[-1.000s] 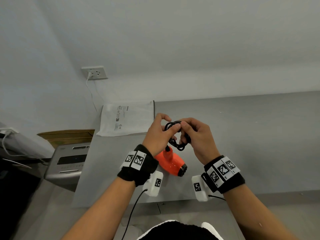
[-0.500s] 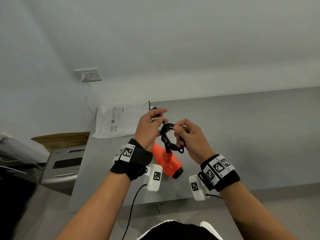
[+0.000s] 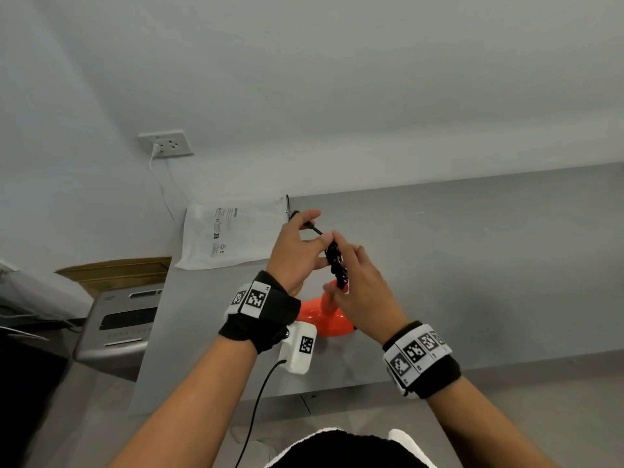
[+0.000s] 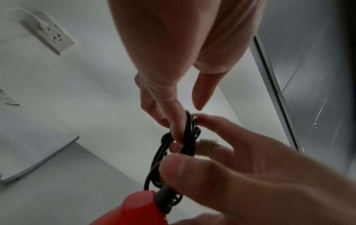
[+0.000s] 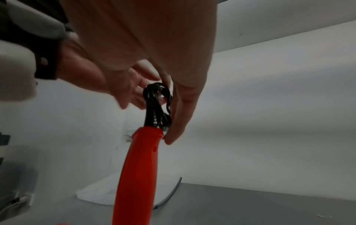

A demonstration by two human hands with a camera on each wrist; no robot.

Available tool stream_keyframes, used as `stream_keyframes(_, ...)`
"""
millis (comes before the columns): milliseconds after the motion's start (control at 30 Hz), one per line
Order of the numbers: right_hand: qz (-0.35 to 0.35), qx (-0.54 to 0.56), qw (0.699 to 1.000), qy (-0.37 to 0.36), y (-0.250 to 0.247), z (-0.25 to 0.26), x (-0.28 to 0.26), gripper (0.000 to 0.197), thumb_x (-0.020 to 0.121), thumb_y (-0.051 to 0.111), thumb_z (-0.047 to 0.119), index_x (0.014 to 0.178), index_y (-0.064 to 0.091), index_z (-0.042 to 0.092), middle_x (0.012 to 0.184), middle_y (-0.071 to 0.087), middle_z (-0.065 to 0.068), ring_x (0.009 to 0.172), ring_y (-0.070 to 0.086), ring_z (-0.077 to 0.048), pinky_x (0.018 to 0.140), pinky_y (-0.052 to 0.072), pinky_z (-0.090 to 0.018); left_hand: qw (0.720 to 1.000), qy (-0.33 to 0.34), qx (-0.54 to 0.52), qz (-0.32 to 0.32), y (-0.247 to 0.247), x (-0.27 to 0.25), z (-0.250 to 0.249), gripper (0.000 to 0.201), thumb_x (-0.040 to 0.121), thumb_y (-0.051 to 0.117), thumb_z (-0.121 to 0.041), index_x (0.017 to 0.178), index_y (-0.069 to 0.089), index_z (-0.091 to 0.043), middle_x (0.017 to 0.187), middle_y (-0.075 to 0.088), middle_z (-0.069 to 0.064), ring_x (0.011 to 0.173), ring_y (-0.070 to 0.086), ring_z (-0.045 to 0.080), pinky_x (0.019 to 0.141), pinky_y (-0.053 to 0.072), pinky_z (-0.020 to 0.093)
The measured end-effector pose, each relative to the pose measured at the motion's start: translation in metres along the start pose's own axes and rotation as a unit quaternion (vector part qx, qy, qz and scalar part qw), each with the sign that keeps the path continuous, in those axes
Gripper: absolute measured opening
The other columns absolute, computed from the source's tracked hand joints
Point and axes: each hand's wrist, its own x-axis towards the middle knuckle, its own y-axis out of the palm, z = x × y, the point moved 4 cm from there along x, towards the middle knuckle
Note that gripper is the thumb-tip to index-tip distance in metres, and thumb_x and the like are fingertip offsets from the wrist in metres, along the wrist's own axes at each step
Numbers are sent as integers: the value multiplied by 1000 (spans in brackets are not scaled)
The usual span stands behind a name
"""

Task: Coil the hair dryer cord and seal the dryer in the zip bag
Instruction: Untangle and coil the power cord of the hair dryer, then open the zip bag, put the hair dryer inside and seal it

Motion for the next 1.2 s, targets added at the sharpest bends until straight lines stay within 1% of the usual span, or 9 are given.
stream_keyframes(133,-44,38,997,46,-3,-20,10,72,95,59,12,154,26,36,124,62,-3,103,65,-20,90,56,-40,997,-13,-69,29,7,0,7,45,95,62,2,137,57,-15,135,50,13,104,73,24,92,60,43)
stream_keyframes(233,-48,51,995,74,-11,-34,15,69,97,57,9,153,29,38,108,70,-5,94,69,-20,87,56,-36,998,14,-18,53,9,0,17,59,94,64,-4,142,52,-36,137,53,5,107,72,14,98,57,41)
stream_keyframes(333,-70,93,988,105,-18,-54,20,62,96,55,10,147,37,42,98,71,-5,81,71,-22,78,61,-42,991,38,92,85,13,-6,38,74,95,62,-11,147,35,-55,140,52,-3,116,67,14,99,55,36)
stream_keyframes(433,-92,162,967,174,-25,-80,20,57,96,57,10,139,45,45,100,69,-9,80,73,-25,64,64,-45,969,11,218,116,16,-11,75,81,92,65,-17,156,23,-44,144,51,1,127,58,18,107,49,38)
stream_keyframes(533,-96,272,920,264,-23,-109,13,55,93,59,4,137,51,37,107,66,-18,89,73,-29,61,64,-50,896,21,417,151,17,-14,117,68,90,69,-22,152,40,-21,154,41,11,142,42,27,119,31,35)
stream_keyframes(733,-99,427,807,396,5,-170,-21,53,91,55,-8,135,50,20,106,62,-28,81,69,-36,58,63,-50,812,-17,555,178,10,-14,178,59,88,69,-32,143,51,-22,166,13,10,155,14,33,118,27,64)
stream_keyframes(933,-68,475,746,463,35,-208,-53,32,102,42,-5,130,50,8,105,60,-25,85,65,-36,53,63,-44,780,2,594,196,16,-15,190,47,96,58,-39,138,55,-19,164,20,6,157,5,25,116,19,71)
stream_keyframes(1066,-64,449,761,464,37,-212,-55,27,101,46,-4,124,51,10,97,60,-21,82,65,-36,54,63,-46,782,21,592,195,16,-15,192,46,98,52,-40,138,55,-19,162,27,4,157,4,22,117,16,70)
stream_keyframes(1200,-43,254,857,446,35,-223,-51,42,96,59,4,137,50,8,115,62,-24,87,70,-39,58,63,-49,785,27,588,195,15,-13,195,45,98,50,-40,138,54,-20,162,29,2,157,3,21,118,16,69)
